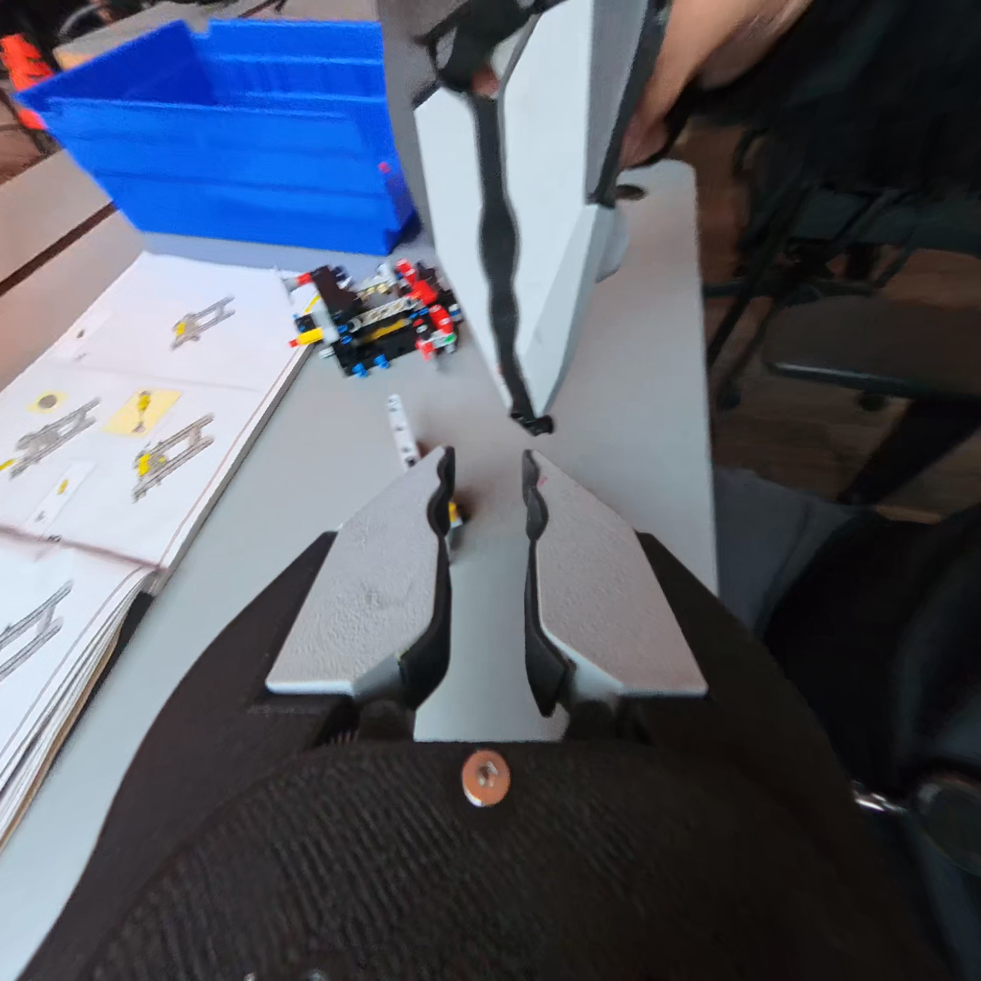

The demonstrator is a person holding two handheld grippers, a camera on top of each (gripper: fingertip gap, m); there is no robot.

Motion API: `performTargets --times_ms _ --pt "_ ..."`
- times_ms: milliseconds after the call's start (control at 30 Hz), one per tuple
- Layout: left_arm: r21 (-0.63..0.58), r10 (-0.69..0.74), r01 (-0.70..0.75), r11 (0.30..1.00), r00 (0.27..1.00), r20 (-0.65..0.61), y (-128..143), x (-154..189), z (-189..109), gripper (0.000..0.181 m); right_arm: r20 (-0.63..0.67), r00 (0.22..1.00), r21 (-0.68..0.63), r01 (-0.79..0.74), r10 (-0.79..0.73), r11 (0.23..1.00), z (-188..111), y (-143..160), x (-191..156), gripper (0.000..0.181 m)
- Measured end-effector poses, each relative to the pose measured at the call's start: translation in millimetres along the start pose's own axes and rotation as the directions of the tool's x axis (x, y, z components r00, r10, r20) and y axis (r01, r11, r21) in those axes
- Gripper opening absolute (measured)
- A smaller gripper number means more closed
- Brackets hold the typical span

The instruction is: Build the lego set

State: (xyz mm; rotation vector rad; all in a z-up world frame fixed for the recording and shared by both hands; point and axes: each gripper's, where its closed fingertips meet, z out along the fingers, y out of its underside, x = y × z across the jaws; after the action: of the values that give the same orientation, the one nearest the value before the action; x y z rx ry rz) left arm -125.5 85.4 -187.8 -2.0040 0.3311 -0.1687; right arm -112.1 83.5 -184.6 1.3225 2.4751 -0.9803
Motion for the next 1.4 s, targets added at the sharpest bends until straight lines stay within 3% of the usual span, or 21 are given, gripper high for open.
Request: performTargets --times_ms 200,400,900,1167,1400 --pt "0.053 -0.134 0.144 0.988 0.978 -0.158 -19 27 -7 0.026 0.011 0.997 0.267 0.069 -0.075 0.961 -17 -17 -23 0.003" --pt "0.079 -0.207 0.231 0.97 0.948 -0.24 -25 33 -6 0.007 -0.007 0.996 0.349 0.086 -0.089 0.933 -19 -21 -30 0.003" --pt "0.184 -0.289 0.404 0.896 0.846 -0.449 -40 38 -18 0.005 -0.057 0.99 0.587 0.141 -0.133 0.797 -28 -34 -40 0.005" --pt "0.207 -0.264 0.403 0.891 0.834 -0.485 -46 43 -22 0.005 -0.017 0.987 0.669 0.128 -0.157 0.732 -33 -39 -46 0.008" --pt "0.205 -0.264 0.404 0.892 0.831 -0.489 -45 44 -22 0.005 -0.016 0.986 0.679 0.134 -0.168 0.722 -31 -39 -48 0.005"
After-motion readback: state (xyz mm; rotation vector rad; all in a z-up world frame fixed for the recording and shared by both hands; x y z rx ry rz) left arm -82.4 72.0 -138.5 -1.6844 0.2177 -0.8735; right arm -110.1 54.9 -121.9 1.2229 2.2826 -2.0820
